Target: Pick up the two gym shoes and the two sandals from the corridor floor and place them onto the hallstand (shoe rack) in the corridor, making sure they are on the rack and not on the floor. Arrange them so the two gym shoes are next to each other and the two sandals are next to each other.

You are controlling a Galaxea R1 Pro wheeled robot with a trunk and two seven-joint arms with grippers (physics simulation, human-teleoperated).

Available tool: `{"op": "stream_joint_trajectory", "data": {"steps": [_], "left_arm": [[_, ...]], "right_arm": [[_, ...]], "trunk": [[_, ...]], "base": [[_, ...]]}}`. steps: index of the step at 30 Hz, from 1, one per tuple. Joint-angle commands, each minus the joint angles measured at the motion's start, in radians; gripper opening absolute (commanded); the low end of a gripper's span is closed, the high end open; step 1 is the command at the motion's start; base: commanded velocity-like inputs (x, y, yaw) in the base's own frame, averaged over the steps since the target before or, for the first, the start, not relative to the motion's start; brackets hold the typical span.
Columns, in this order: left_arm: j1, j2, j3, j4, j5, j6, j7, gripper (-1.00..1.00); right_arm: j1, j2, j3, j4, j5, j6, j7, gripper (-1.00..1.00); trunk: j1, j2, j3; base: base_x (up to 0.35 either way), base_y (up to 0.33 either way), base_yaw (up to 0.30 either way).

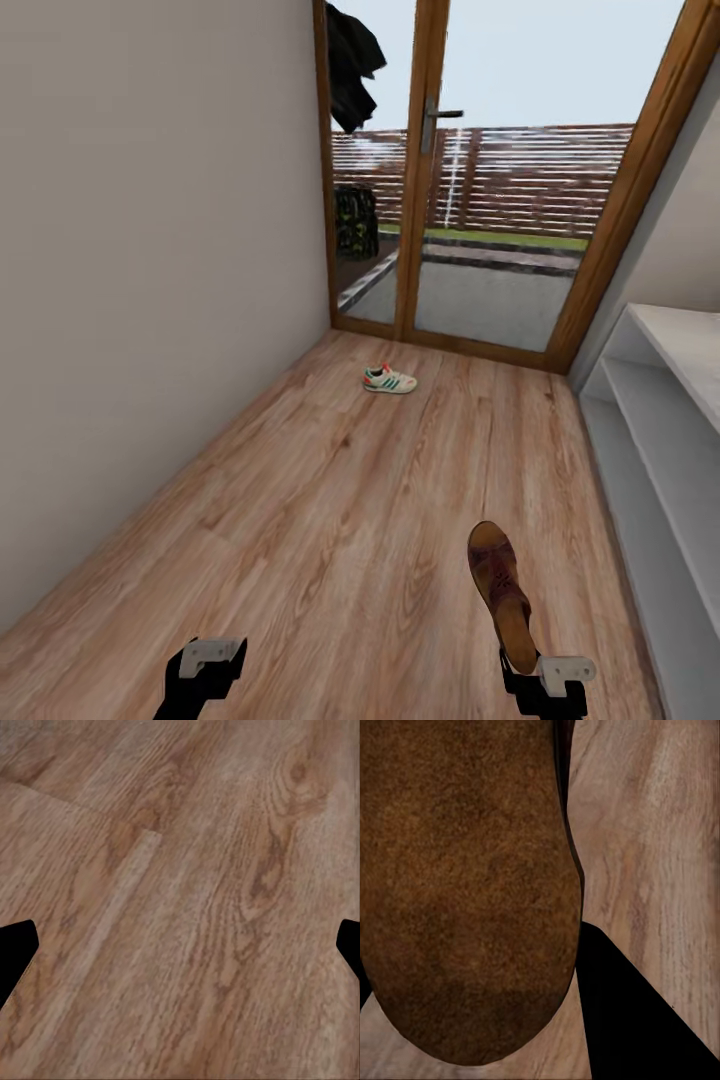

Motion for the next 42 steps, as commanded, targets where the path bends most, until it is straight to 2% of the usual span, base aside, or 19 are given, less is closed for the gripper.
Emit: {"op": "stream_joint_trajectory", "data": {"steps": [1,18,42], "left_arm": [[0.000,0.000,0.004,0.001,0.006,-0.002,-0.009,1.00],[0.000,0.000,0.004,0.001,0.006,-0.002,-0.009,1.00],[0.000,-0.002,0.004,0.001,0.005,-0.002,-0.009,1.00]], "right_arm": [[-0.001,0.001,-0.004,0.001,0.007,-0.003,0.000,-1.00],[-0.001,0.001,-0.004,-0.001,0.007,-0.002,0.000,-1.00],[-0.001,0.000,-0.004,0.000,0.009,-0.002,0.002,-1.00]], "trunk": [[0.000,0.000,0.000],[0.000,0.000,0.012],[0.000,0.000,0.013]], "base": [[0.333,0.140,-0.273],[0.333,0.142,-0.263],[0.333,0.142,-0.020]]}}
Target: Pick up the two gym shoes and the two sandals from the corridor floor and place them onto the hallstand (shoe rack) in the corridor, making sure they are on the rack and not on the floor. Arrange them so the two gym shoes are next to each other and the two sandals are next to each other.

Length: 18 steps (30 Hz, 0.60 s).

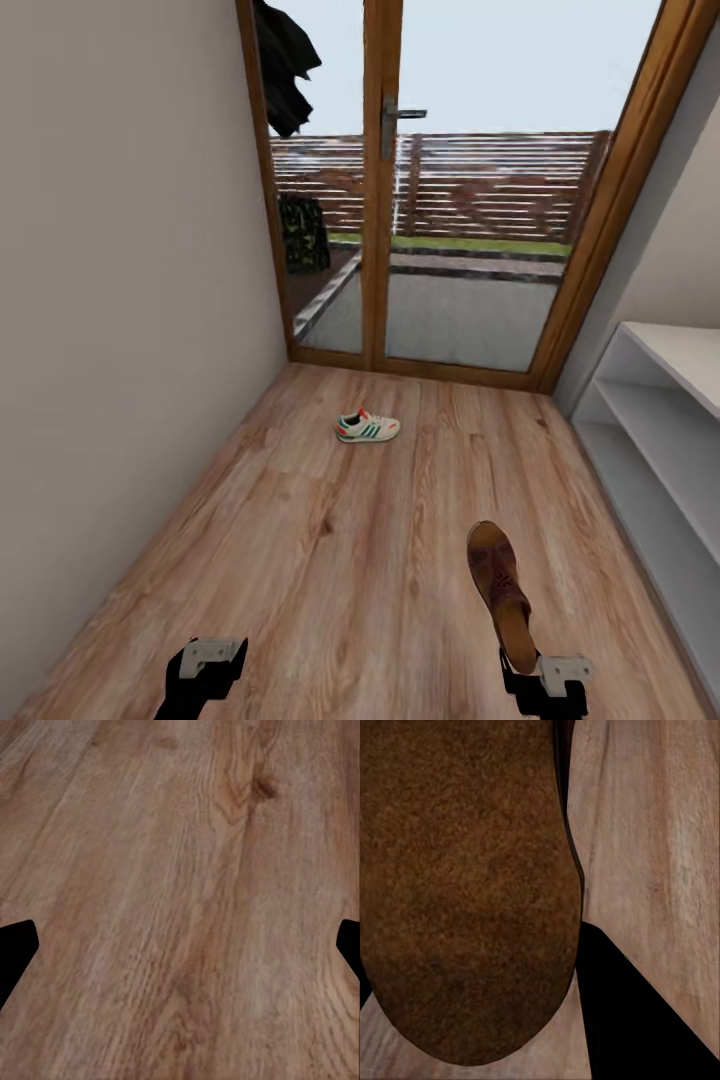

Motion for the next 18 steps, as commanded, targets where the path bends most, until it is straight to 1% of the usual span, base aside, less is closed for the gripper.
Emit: {"op": "stream_joint_trajectory", "data": {"steps": [1,5,18], "left_arm": [[-0.001,-0.001,0.004,0.001,0.006,-0.002,-0.009,1.00],[-0.001,-0.001,0.004,0.001,0.007,-0.002,-0.009,1.00],[-0.001,-0.001,0.004,0.001,0.007,-0.002,-0.009,1.00]], "right_arm": [[-0.001,0.001,-0.004,0.000,0.007,-0.003,0.000,-1.00],[-0.001,0.001,-0.004,0.000,0.007,-0.003,-0.001,-1.00],[-0.001,0.002,-0.004,0.002,0.007,-0.003,-0.001,-1.00]], "trunk": [[0.000,0.000,-0.001],[0.000,0.000,-0.001],[0.000,0.000,-0.001]], "base": [[0.333,0.139,0.000],[0.333,0.139,-0.087],[0.326,0.168,-0.251]]}}
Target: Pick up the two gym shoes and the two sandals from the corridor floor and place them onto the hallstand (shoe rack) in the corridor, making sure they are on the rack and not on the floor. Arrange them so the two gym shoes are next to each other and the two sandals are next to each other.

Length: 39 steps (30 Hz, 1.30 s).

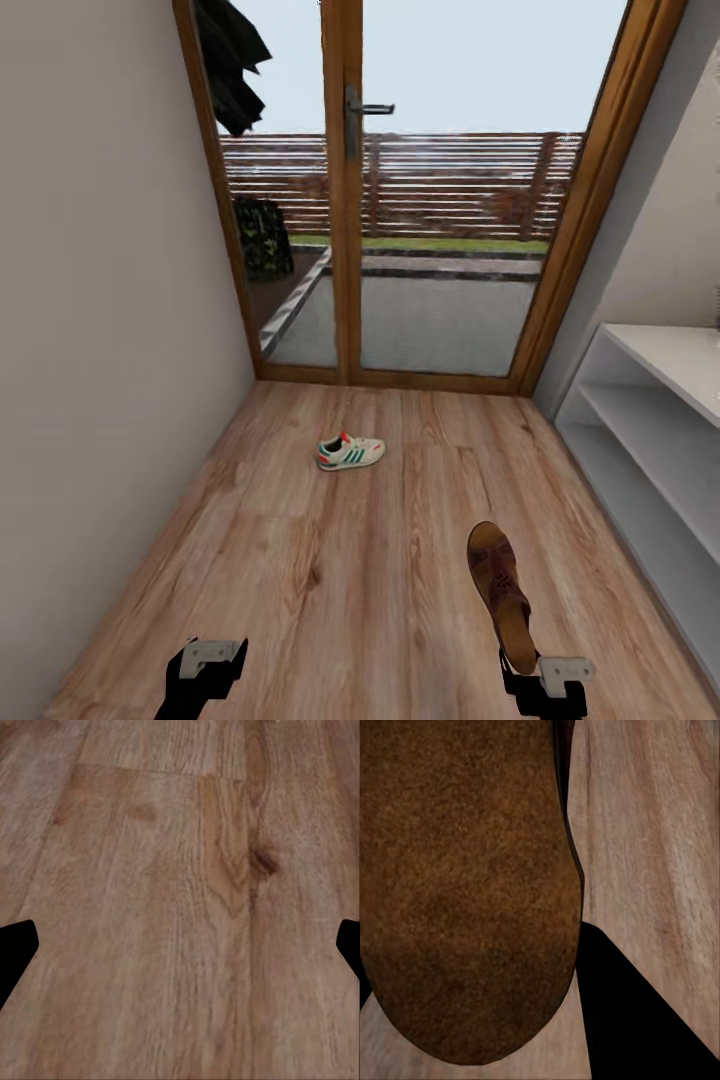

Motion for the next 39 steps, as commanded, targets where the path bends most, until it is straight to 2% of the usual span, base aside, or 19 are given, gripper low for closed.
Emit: {"op": "stream_joint_trajectory", "data": {"steps": [1,30,39], "left_arm": [[0.000,0.000,0.004,0.001,0.006,-0.002,-0.009,1.00],[0.000,-0.001,0.004,0.023,0.006,-0.002,-0.009,1.00],[0.000,-0.001,0.004,0.024,0.005,-0.002,-0.009,1.00]], "right_arm": [[-0.001,0.001,-0.004,0.000,0.007,-0.003,0.000,-1.00],[-0.001,0.001,-0.004,0.000,0.007,-0.003,0.000,-1.00],[-0.001,0.001,-0.004,0.000,0.007,-0.003,0.000,-1.00]], "trunk": [[0.000,0.000,-0.001],[0.000,0.000,-0.001],[0.000,0.000,-0.001]], "base": [[0.308,0.201,-0.262],[0.299,0.206,-0.262],[0.138,0.053,-0.262]]}}
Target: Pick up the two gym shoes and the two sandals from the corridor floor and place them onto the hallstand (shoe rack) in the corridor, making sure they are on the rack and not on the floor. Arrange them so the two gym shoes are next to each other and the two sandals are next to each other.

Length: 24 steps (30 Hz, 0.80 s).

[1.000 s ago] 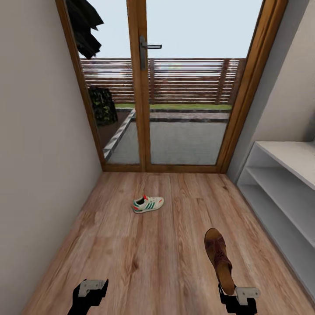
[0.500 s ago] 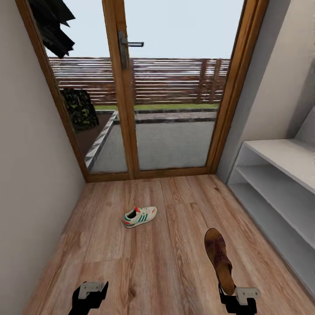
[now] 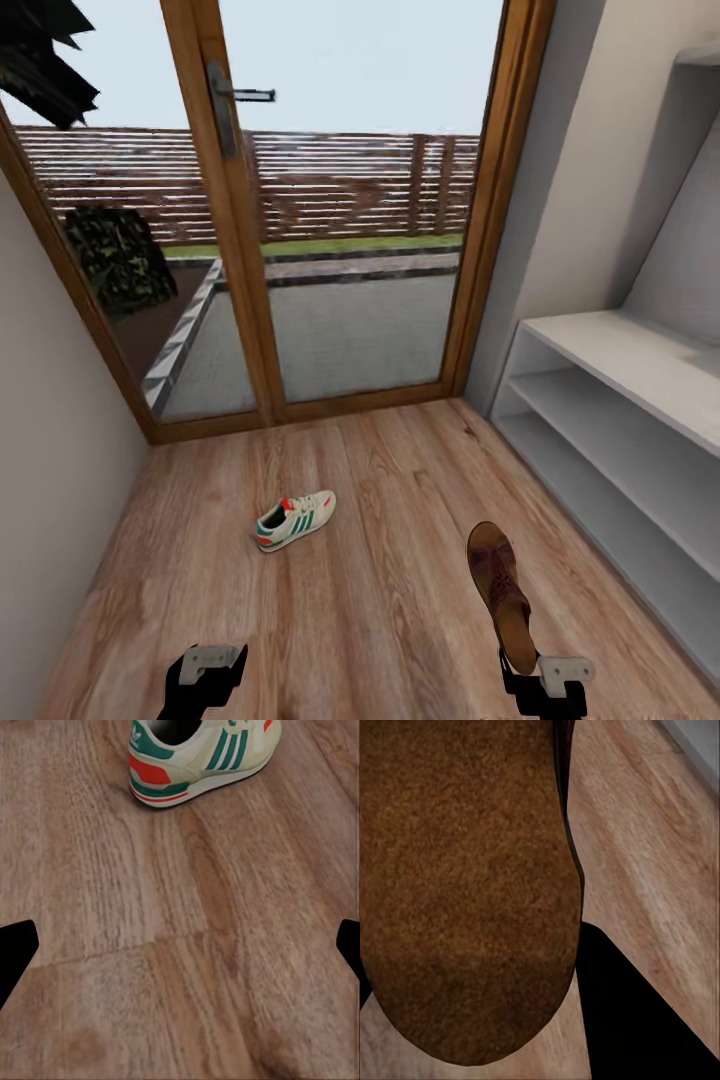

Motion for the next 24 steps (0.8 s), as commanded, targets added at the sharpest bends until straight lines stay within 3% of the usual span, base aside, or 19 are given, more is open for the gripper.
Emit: {"op": "stream_joint_trajectory", "data": {"steps": [1,24], "left_arm": [[0.000,0.000,0.004,0.000,0.006,-0.001,-0.009,1.00],[0.000,-0.001,0.004,0.000,0.007,-0.001,-0.009,1.00]], "right_arm": [[-0.001,0.001,-0.004,0.001,0.007,-0.003,0.000,-1.00],[-0.001,0.001,-0.003,0.001,0.007,-0.003,0.000,-1.00]], "trunk": [[0.000,0.000,-0.001],[0.000,0.000,-0.001]], "base": [[0.028,0.007,-0.262],[0.017,0.017,-0.262]]}}
